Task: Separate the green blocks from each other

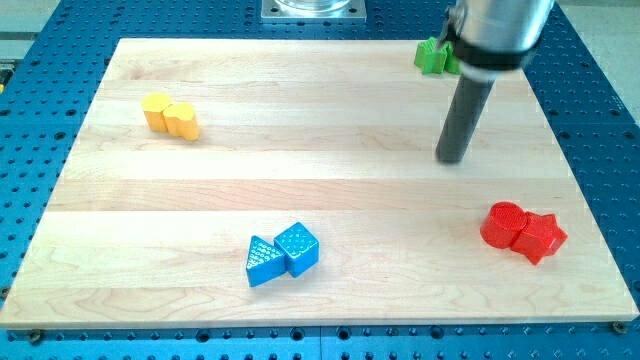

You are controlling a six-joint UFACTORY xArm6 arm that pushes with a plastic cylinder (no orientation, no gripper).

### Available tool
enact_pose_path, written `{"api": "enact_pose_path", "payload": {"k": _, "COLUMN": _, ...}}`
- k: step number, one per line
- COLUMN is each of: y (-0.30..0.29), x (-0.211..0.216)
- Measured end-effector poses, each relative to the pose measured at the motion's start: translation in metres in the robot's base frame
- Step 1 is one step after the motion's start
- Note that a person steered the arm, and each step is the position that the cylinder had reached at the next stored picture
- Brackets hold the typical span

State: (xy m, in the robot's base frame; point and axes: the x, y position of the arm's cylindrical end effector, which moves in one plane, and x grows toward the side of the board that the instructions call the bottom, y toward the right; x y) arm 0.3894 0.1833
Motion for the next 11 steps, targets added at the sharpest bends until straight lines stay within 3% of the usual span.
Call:
{"api": "enact_pose_path", "payload": {"k": 1, "y": 0.055, "x": -0.064}}
{"api": "enact_pose_path", "payload": {"k": 2, "y": 0.063, "x": -0.124}}
{"api": "enact_pose_path", "payload": {"k": 4, "y": 0.011, "x": -0.146}}
{"api": "enact_pose_path", "payload": {"k": 5, "y": 0.066, "x": -0.179}}
{"api": "enact_pose_path", "payload": {"k": 7, "y": -0.085, "x": -0.143}}
{"api": "enact_pose_path", "payload": {"k": 8, "y": -0.080, "x": -0.163}}
{"api": "enact_pose_path", "payload": {"k": 9, "y": -0.143, "x": -0.158}}
{"api": "enact_pose_path", "payload": {"k": 10, "y": -0.154, "x": -0.128}}
{"api": "enact_pose_path", "payload": {"k": 11, "y": -0.179, "x": -0.148}}
